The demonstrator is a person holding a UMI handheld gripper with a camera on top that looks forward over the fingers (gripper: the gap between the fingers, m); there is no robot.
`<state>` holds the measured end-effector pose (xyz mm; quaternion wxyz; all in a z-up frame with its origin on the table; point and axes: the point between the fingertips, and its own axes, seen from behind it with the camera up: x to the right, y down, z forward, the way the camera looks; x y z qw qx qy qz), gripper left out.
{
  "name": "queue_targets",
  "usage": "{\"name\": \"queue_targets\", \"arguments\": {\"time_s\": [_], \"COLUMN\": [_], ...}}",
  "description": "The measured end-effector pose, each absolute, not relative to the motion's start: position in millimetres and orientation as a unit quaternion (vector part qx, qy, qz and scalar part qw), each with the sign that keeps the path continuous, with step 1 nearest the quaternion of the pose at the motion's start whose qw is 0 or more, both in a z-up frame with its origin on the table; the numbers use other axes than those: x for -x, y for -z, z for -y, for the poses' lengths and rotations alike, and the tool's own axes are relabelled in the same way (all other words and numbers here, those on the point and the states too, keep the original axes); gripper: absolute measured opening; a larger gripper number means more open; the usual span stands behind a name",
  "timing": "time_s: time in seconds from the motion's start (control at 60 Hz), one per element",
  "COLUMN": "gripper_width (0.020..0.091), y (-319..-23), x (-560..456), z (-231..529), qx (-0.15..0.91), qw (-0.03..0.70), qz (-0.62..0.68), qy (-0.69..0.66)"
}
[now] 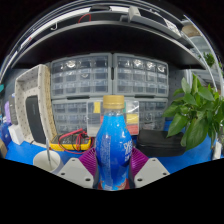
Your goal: Pour water
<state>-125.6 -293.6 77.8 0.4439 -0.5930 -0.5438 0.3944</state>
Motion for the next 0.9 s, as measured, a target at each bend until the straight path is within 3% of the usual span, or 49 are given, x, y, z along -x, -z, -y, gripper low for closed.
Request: {"name": "queue_targets", "arguments": {"time_s": [0.25,0.3,0.333,0.383,0.667,0.9], "gripper_width": [0.0530,0.0590,0.0731,0.0796,0.0791,0.0793], "y": [-76.6,-74.1,-70.1,-64.7,-62.9,-128.9], "x": [117.4,114.1,111.0,102.5,10.8,-52.1], "z": [293.8,291.4,289.5,289.7,322.7,376.9], "qx": [0.595,0.601,0.607,0.613,0.640,0.632], "qw": [0.445,0.444,0.443,0.439,0.405,0.404], "qz": [0.544,0.546,0.548,0.553,0.563,0.570], "qy": [-0.389,-0.379,-0.368,-0.355,-0.331,-0.336]}}
